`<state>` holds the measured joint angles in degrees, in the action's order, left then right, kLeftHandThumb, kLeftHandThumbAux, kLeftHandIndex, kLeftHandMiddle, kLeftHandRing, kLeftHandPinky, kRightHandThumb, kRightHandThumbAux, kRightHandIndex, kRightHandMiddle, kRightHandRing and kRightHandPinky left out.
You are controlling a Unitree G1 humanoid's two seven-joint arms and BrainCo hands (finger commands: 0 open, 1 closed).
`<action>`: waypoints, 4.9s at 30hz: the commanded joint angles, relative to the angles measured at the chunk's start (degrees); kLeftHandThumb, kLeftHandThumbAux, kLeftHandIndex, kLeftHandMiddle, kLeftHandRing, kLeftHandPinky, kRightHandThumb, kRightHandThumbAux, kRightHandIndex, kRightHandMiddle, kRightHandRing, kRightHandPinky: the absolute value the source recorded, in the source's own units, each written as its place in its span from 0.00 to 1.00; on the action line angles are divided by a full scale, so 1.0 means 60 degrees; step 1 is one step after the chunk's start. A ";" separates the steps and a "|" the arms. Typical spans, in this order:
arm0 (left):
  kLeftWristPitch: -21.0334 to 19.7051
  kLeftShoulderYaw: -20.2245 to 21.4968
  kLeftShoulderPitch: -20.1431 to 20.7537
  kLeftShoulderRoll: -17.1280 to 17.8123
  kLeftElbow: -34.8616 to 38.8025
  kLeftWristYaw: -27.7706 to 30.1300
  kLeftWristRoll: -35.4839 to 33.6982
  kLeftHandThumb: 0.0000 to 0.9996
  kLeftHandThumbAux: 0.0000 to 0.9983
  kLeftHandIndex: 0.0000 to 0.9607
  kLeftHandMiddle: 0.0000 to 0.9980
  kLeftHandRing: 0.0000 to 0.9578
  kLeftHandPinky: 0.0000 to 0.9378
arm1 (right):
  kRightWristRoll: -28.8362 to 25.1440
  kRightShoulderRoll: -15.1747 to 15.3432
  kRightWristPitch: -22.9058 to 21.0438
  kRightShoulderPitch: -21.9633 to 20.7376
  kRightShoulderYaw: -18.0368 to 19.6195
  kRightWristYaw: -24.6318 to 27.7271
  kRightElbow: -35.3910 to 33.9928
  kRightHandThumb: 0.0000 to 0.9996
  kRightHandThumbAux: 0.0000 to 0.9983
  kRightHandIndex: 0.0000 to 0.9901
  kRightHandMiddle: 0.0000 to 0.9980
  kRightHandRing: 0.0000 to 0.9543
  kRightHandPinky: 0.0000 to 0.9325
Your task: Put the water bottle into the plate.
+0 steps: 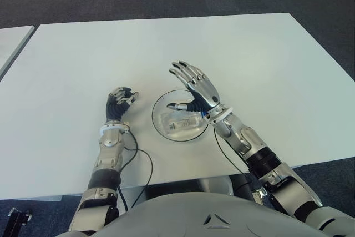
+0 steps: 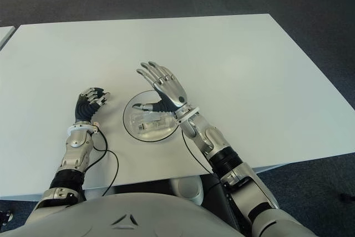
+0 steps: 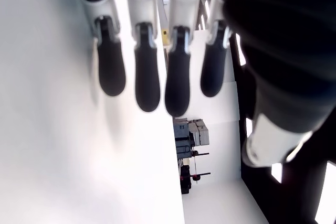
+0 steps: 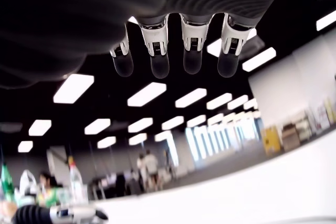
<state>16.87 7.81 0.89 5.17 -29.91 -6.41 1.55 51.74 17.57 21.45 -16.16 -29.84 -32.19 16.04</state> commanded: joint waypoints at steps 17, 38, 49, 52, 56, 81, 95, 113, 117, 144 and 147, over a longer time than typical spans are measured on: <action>-0.0686 -0.0108 -0.0541 -0.0200 -0.0692 -0.0052 0.0084 0.71 0.72 0.45 0.52 0.52 0.52 | -0.1593 -0.0720 0.1604 -0.0612 0.2087 -0.3828 0.2486 0.37 0.38 0.00 0.00 0.00 0.00; -0.0629 -0.0097 -0.0543 -0.0134 -0.0747 0.0150 -0.0040 0.70 0.72 0.44 0.48 0.49 0.50 | -0.5308 -0.1693 0.1932 -0.0190 0.3862 -0.1341 0.3217 0.61 0.81 0.06 0.07 0.08 0.22; -0.0586 -0.0035 -0.0550 -0.0143 -0.0772 0.0211 -0.0149 0.70 0.72 0.44 0.49 0.50 0.50 | -0.7368 -0.2109 0.1790 -0.0100 0.4623 0.1292 0.3402 0.44 0.99 0.28 0.27 0.26 0.35; -0.0562 -0.0033 -0.0546 -0.0132 -0.0783 0.0220 -0.0155 0.70 0.72 0.44 0.49 0.50 0.50 | -0.7507 -0.2115 0.1684 -0.0102 0.4722 0.1720 0.3463 0.38 1.00 0.33 0.33 0.32 0.40; -0.0531 -0.0030 -0.0539 -0.0127 -0.0796 0.0223 -0.0154 0.70 0.72 0.45 0.50 0.51 0.51 | -0.7630 -0.2168 0.1556 -0.0082 0.4854 0.2132 0.3460 0.63 0.79 0.40 0.40 0.40 0.47; -0.0586 -0.0074 -0.0522 -0.0086 -0.0739 0.0178 -0.0083 0.70 0.72 0.44 0.49 0.50 0.50 | -0.8858 -0.2393 0.0761 0.0318 0.5395 0.5331 0.3913 0.70 0.73 0.44 0.65 0.70 0.73; -0.0621 -0.0044 -0.0587 -0.0103 -0.0631 0.0224 -0.0176 0.70 0.72 0.45 0.49 0.50 0.51 | -0.8570 -0.2386 -0.0061 0.0597 0.5336 0.5422 0.3895 0.70 0.73 0.44 0.69 0.72 0.72; -0.0578 -0.0004 -0.0566 -0.0066 -0.0719 0.0341 -0.0221 0.70 0.72 0.44 0.49 0.50 0.50 | -0.8465 -0.2581 -0.0899 0.0683 0.5319 0.5007 0.4013 0.70 0.73 0.44 0.69 0.72 0.71; -0.0537 0.0021 -0.0562 -0.0075 -0.0729 0.0336 -0.0248 0.70 0.72 0.44 0.49 0.50 0.50 | -0.8416 -0.2640 -0.0908 0.0689 0.5303 0.4829 0.4057 0.70 0.73 0.44 0.69 0.71 0.70; -0.0688 -0.0073 -0.0561 0.0011 -0.0662 0.0272 -0.0102 0.70 0.72 0.45 0.49 0.50 0.50 | -0.8340 -0.2711 -0.0651 0.0590 0.5319 0.4513 0.4504 0.70 0.73 0.44 0.69 0.70 0.71; -0.0717 -0.0061 -0.0555 0.0002 -0.0653 0.0258 -0.0105 0.70 0.72 0.45 0.49 0.50 0.50 | -0.8351 -0.2708 -0.0617 0.0585 0.5323 0.4551 0.4523 0.70 0.73 0.44 0.69 0.70 0.71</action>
<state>17.44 7.92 0.84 5.80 -30.44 -5.28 0.90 1.48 1.81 19.50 -14.44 2.19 -5.28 40.35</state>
